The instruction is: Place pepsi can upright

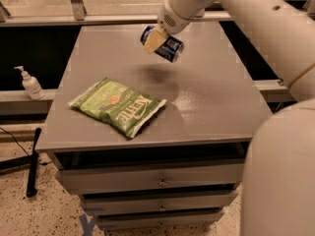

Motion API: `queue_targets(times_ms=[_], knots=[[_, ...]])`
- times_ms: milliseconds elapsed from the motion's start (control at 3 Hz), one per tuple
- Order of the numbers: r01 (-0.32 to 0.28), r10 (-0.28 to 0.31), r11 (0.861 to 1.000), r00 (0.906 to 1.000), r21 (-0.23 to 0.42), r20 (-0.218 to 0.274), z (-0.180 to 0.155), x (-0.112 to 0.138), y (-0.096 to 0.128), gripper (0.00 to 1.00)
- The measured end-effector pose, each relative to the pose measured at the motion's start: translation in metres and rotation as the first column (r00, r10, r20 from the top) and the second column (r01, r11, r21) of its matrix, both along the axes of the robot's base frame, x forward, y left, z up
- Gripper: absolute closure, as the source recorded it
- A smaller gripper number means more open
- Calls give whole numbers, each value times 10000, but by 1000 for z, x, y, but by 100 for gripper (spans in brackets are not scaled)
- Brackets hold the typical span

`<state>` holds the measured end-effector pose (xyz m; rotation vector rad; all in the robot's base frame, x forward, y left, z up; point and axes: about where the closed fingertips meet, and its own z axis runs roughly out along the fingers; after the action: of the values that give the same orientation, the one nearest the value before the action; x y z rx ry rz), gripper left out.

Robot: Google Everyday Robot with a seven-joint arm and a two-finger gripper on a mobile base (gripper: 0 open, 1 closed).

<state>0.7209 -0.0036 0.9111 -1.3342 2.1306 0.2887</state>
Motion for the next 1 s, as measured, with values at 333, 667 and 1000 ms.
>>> queue_targets(times_ms=[333, 667, 1000], knots=[[-480, 344, 9808, 9966, 1890, 747, 29, -16, -14, 100], [-908, 315, 9272, 9856, 3634, 1660, 56, -32, -44, 100], [-1416, 124, 8358, 9708, 5305, 2396, 61, -44, -71, 100]])
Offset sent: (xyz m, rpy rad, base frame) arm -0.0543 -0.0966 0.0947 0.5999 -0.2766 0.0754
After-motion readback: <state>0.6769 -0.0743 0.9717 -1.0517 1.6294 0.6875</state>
